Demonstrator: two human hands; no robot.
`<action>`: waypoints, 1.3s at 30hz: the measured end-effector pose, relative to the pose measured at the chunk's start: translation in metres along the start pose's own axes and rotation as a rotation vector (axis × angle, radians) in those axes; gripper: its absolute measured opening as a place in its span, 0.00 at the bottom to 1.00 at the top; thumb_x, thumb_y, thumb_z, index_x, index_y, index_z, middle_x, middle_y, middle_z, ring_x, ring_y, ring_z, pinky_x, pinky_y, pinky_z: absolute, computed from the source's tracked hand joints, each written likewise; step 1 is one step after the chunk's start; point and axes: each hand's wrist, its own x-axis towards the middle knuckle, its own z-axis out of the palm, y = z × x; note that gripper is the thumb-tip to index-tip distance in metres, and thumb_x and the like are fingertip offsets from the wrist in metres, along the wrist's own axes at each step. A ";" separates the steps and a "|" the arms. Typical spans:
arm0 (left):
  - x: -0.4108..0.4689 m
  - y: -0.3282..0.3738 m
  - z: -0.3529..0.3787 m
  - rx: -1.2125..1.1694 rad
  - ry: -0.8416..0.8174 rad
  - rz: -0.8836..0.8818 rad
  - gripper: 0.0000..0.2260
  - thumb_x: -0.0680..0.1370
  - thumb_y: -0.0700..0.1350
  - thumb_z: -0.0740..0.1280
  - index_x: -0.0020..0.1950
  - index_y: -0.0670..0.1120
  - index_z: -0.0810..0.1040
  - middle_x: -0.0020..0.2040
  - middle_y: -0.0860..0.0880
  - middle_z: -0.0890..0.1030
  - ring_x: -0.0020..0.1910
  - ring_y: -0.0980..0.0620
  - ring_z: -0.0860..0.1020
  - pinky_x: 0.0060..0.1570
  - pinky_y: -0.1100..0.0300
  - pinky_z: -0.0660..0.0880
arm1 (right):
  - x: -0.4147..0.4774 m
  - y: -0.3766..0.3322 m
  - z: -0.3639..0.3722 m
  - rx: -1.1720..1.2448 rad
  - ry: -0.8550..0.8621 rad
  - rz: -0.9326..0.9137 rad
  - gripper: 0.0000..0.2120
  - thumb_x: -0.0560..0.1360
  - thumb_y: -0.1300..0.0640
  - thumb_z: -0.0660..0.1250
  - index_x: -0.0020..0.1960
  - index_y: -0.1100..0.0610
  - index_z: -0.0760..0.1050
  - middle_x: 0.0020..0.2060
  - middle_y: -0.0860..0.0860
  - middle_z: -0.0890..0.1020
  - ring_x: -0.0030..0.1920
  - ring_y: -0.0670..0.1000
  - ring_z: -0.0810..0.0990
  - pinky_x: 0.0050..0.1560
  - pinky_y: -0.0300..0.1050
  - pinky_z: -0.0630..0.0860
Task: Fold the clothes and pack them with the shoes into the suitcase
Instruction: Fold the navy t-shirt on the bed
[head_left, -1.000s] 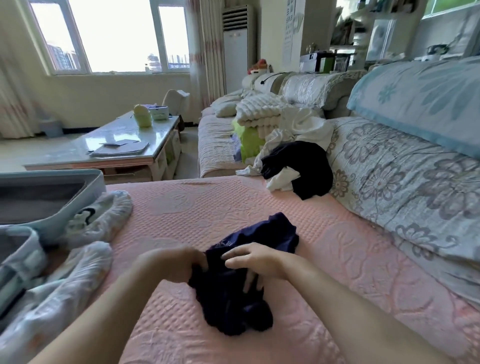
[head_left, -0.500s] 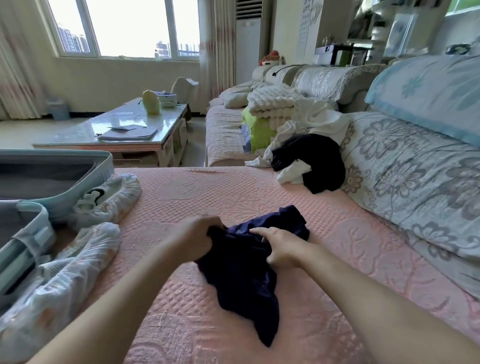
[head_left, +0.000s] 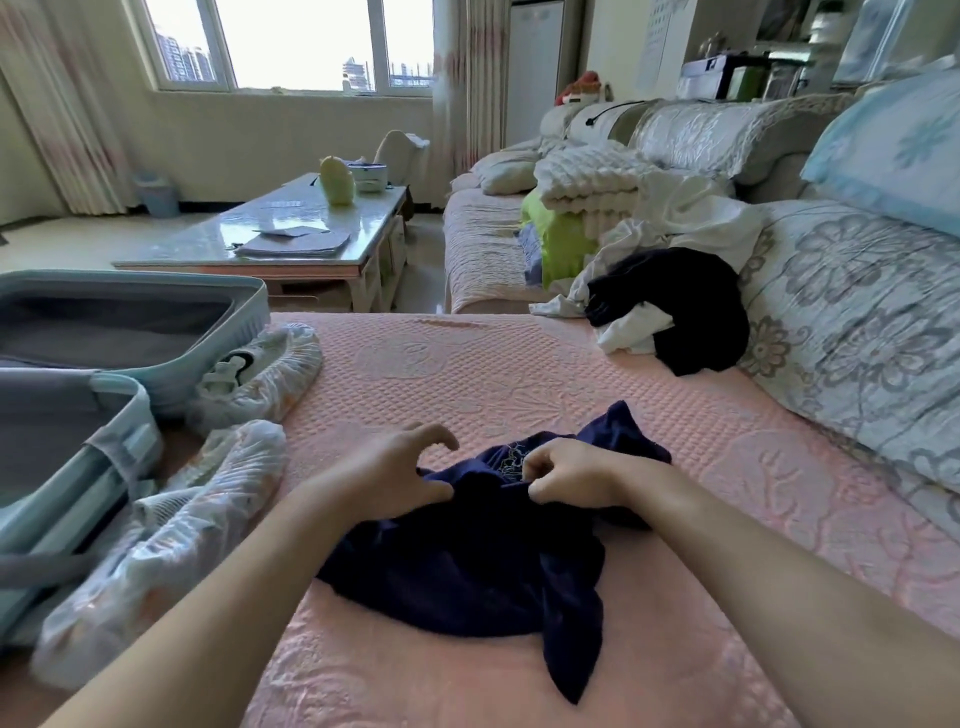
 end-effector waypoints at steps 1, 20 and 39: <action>-0.001 0.006 0.010 -0.035 -0.106 0.037 0.25 0.73 0.56 0.72 0.68 0.63 0.69 0.58 0.54 0.76 0.56 0.50 0.75 0.57 0.55 0.73 | -0.001 -0.002 0.001 -0.027 -0.017 0.005 0.06 0.69 0.57 0.68 0.45 0.48 0.77 0.40 0.46 0.79 0.40 0.48 0.77 0.42 0.45 0.74; -0.022 -0.021 -0.033 0.236 0.240 -0.105 0.27 0.72 0.42 0.65 0.69 0.62 0.72 0.66 0.51 0.73 0.68 0.46 0.69 0.66 0.52 0.67 | -0.040 -0.033 -0.016 -0.142 0.503 0.021 0.08 0.77 0.44 0.66 0.44 0.48 0.75 0.45 0.49 0.81 0.48 0.53 0.79 0.50 0.50 0.76; -0.078 -0.012 -0.051 0.149 0.006 0.011 0.13 0.75 0.41 0.69 0.33 0.50 0.70 0.34 0.52 0.73 0.38 0.51 0.71 0.34 0.66 0.66 | -0.047 -0.089 0.021 0.165 0.080 -0.131 0.09 0.78 0.49 0.69 0.55 0.51 0.83 0.48 0.50 0.86 0.48 0.50 0.85 0.52 0.49 0.82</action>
